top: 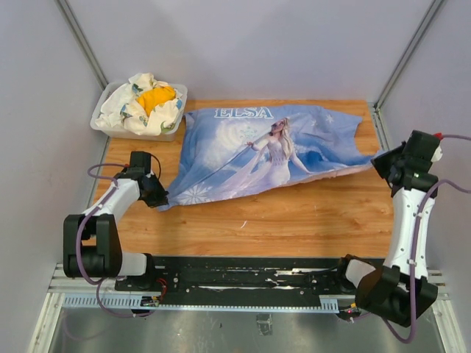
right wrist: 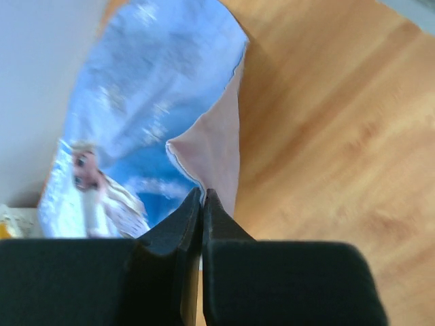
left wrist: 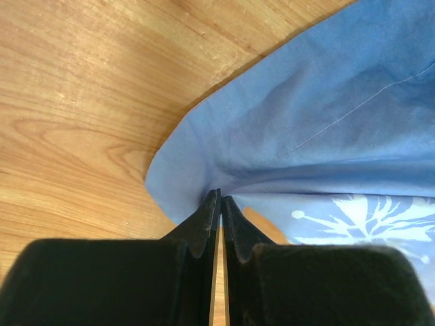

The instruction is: Put the pillow into the pillowcase

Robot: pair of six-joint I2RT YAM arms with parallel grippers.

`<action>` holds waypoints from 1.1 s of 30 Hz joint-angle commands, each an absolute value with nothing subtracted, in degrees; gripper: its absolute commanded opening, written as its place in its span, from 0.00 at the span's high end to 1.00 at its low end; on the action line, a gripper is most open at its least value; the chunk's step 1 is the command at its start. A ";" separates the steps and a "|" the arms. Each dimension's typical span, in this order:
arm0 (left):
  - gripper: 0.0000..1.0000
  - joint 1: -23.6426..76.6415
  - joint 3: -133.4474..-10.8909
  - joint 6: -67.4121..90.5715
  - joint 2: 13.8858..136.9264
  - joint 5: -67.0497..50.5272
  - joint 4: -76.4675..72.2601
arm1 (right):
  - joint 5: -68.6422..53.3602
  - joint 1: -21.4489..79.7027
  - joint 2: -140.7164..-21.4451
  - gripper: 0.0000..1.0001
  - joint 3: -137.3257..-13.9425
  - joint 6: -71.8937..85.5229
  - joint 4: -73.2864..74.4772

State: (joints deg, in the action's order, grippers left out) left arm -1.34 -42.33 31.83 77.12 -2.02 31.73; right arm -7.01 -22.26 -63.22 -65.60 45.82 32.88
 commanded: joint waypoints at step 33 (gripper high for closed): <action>0.74 1.84 -50.41 29.82 67.27 -3.63 37.85 | -9.03 -4.88 -64.38 0.45 -61.09 32.09 39.89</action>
